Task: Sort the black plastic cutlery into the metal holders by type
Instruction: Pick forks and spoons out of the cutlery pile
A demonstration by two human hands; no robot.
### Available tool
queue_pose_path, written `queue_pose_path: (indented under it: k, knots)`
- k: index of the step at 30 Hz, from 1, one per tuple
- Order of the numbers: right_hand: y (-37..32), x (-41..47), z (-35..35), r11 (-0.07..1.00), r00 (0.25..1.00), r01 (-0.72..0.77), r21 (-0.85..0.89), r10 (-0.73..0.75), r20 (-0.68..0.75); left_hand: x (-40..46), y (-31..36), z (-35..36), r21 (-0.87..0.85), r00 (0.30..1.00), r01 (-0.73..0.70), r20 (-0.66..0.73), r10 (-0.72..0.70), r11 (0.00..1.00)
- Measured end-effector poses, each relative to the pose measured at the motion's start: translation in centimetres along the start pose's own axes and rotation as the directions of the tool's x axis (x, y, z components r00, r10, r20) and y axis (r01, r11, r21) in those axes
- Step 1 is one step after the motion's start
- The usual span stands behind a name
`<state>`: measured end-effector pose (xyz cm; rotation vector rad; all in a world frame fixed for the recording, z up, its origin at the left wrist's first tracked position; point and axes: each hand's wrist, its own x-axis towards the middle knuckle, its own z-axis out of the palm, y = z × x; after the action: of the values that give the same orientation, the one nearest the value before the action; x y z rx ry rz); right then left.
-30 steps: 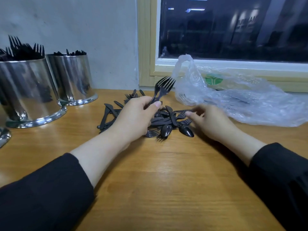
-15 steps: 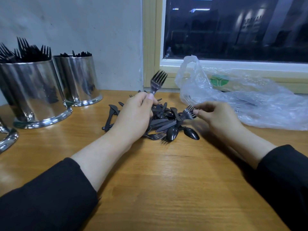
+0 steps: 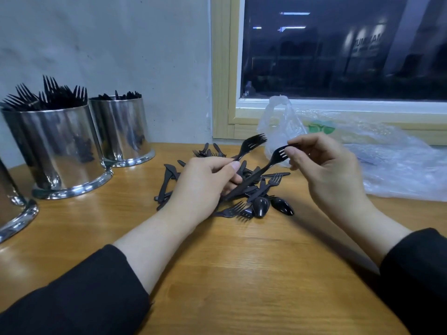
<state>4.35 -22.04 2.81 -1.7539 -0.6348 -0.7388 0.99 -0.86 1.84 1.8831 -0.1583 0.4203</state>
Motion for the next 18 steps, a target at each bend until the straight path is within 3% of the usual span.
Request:
queue_pose_path:
  k: [5, 9, 12, 15, 18]
  knots:
    - [0.0, -0.2, 0.8, 0.997, 0.999, -0.016, 0.078, 0.019, -0.041, -0.8, 0.6, 0.8, -0.129, 0.98, 0.068, 0.193, -0.042, 0.989]
    - [0.5, -0.2, 0.9, 0.999, 0.999, -0.025, 0.021, 0.026, -0.042, -1.3, 1.0, 1.1, -0.046, 0.963, 0.037, 0.268, -0.023, 0.998]
    - [1.1, 0.0, 0.8, 0.999, 0.997, -0.052, -0.012, 0.051, -0.051, -1.3, 1.0, 1.0, 0.068, 0.97, 0.02, 0.24, -0.036, 0.997]
    - [3.3, 0.4, 0.5, 0.973, 0.987, -0.158, -0.17, 0.157, -0.021, -0.7, 0.3, 0.8, 0.085, 0.991, 0.028, 0.129, -0.039, 0.996]
    - [5.8, 0.5, 0.3, 0.845, 0.944, -0.243, -0.476, 0.32, 0.086, -0.3, -0.1, 0.5, 0.094, 0.998, 0.025, 0.056, -0.03, 0.995]
